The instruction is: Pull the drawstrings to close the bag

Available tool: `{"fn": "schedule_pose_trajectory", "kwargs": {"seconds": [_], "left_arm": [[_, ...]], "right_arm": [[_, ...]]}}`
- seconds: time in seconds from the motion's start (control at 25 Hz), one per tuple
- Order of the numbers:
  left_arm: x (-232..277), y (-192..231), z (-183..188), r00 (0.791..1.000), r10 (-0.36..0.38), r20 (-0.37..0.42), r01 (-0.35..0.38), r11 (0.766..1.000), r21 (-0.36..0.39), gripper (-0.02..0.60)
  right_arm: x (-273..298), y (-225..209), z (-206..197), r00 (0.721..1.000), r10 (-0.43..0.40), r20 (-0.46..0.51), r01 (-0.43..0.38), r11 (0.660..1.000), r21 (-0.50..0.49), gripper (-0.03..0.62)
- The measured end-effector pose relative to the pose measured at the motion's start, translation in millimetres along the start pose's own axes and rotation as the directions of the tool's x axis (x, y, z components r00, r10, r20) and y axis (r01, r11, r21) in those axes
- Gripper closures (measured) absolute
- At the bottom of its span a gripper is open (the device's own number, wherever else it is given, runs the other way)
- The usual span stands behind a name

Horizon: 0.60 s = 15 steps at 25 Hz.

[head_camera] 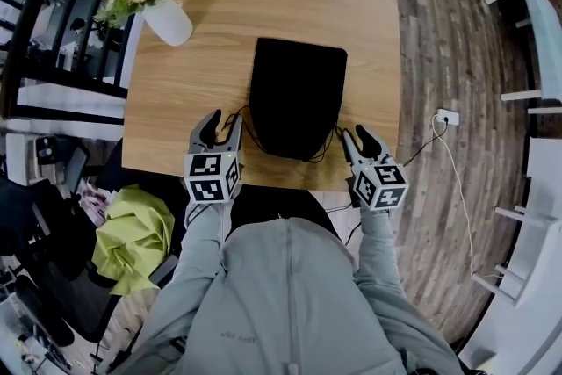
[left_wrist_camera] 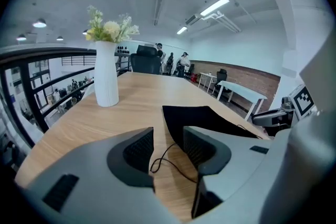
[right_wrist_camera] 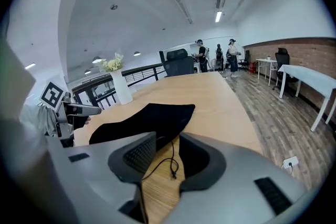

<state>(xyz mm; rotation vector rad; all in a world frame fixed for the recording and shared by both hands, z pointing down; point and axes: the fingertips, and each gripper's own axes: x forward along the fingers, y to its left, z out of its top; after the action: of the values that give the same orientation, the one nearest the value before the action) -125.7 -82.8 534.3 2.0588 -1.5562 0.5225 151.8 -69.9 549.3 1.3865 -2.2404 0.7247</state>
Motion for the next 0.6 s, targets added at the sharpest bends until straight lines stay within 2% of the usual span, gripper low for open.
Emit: {"fn": "schedule_pose_trajectory", "kwargs": {"seconds": [0.36, 0.6], "left_arm": [[-15, -14, 66, 0.989, -0.022, 0.149, 0.015, 0.999, 0.045, 0.403], [-30, -35, 105, 0.969, -0.081, 0.233, 0.065, 0.995, 0.075, 0.405]], "right_arm": [[-20, 4, 70, 0.987, 0.027, 0.159, -0.014, 0.997, -0.08, 0.468], [-45, 13, 121, 0.957, 0.056, 0.286, -0.017, 0.991, -0.136, 0.487]]}}
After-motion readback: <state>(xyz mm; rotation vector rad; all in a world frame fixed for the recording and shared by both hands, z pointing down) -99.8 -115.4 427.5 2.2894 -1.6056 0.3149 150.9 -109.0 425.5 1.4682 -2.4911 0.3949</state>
